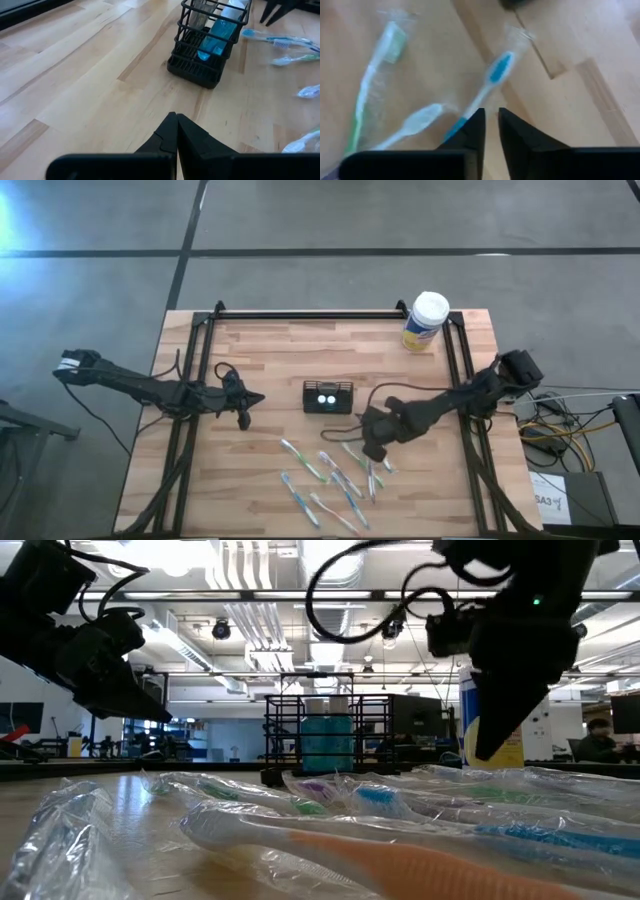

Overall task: Pick & Place toothbrushing station
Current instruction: Put the right blue toothbrush into the black mesh organizer

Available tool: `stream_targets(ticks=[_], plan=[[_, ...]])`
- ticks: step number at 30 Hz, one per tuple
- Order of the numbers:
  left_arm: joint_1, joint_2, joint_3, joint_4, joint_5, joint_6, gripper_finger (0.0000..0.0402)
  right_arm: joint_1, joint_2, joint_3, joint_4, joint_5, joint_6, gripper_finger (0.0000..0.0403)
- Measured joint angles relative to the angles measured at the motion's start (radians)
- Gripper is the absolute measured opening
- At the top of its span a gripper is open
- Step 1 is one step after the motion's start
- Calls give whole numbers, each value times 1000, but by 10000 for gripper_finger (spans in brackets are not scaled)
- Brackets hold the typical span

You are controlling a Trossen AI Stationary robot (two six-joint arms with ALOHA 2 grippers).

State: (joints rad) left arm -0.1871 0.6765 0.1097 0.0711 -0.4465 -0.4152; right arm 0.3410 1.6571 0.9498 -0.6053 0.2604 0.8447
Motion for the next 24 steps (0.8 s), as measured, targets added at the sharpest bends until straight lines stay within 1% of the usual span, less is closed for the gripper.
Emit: stream_targets(ticks=[4, 6, 8, 11, 17, 24], plan=[[0, 0, 0, -2, 0, 0, 3, -28, -41, -77, 147, -77, -6, 106], [0, 0, 0, -4, 0, 0, 3, -42, -55, -106, 199, -96, 3, 127], [0, 0, 0, -4, 0, 0, 3, -60, -61, -121, 203, -98, 51, 143], [0, 0, 0, -4, 0, 0, 3, -82, -51, -130, 203, -101, 70, 158], [0, 0, 0, -4, -1, -5, 3, -94, -5, -121, 228, -105, 59, 173], [0, 1, 0, -6, -1, -6, 3, -99, 50, -113, 243, -100, 34, 162]])
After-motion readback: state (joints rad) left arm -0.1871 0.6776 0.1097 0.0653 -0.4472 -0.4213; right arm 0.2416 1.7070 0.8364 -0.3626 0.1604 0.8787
